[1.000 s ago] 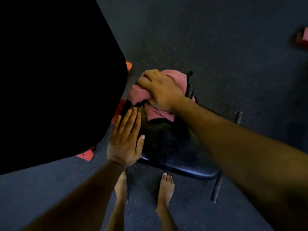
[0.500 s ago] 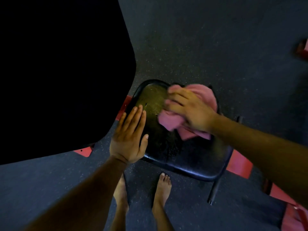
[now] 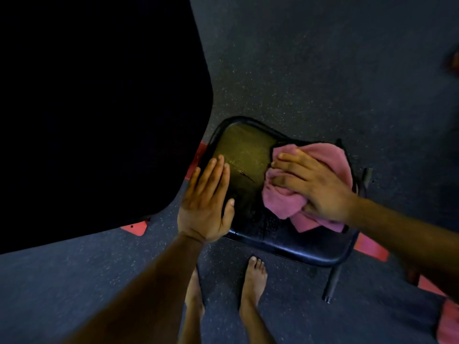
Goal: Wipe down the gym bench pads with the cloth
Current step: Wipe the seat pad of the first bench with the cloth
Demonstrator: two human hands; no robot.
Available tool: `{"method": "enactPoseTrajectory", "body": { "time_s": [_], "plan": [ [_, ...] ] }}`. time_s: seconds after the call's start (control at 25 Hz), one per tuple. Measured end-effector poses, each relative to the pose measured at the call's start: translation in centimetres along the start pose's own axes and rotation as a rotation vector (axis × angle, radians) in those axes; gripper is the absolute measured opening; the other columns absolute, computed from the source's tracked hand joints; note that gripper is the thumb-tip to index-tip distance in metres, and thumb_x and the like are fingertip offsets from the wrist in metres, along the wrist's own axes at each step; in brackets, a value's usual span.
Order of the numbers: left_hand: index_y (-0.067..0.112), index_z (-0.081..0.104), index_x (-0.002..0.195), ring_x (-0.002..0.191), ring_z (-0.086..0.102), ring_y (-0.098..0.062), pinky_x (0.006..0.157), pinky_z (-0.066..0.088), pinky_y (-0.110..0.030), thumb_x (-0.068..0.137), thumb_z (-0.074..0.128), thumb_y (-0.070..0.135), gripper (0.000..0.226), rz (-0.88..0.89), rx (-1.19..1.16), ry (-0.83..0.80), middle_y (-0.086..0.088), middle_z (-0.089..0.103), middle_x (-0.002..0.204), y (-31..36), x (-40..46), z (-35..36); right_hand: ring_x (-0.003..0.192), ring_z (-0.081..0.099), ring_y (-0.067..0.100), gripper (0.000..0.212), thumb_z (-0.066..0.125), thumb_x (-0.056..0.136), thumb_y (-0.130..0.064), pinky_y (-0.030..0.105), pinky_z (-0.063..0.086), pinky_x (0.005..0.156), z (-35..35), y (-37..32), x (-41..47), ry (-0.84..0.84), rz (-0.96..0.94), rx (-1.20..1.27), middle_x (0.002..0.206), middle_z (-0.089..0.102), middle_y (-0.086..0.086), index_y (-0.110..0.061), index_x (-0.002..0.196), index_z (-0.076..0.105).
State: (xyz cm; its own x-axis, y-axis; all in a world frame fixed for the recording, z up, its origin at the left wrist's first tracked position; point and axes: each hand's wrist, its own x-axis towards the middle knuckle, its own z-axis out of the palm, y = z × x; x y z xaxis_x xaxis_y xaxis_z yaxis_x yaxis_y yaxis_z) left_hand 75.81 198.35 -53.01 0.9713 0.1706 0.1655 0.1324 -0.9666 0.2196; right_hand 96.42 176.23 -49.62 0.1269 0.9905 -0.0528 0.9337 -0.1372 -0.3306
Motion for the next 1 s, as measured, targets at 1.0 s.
{"method": "enactPoseTrajectory", "body": {
  "time_s": [1.0],
  "plan": [
    [0.020, 0.065, 0.106, 0.088, 0.060, 0.001, 0.077, 0.051, -0.033, 0.089, 0.066, 0.061, 0.045, 0.159, -0.838, -0.626, 0.009, 0.064, 0.093, 7.0, 7.1, -28.1, 0.081, 0.072, 0.018, 0.018, 0.067, 0.072, -0.022, 0.036, 0.052, 0.082, -23.3, -25.0, -6.9, 0.767, 1.211, 1.858, 0.088, 0.077, 0.005, -0.016, 0.084, 0.080]
  ]
}}
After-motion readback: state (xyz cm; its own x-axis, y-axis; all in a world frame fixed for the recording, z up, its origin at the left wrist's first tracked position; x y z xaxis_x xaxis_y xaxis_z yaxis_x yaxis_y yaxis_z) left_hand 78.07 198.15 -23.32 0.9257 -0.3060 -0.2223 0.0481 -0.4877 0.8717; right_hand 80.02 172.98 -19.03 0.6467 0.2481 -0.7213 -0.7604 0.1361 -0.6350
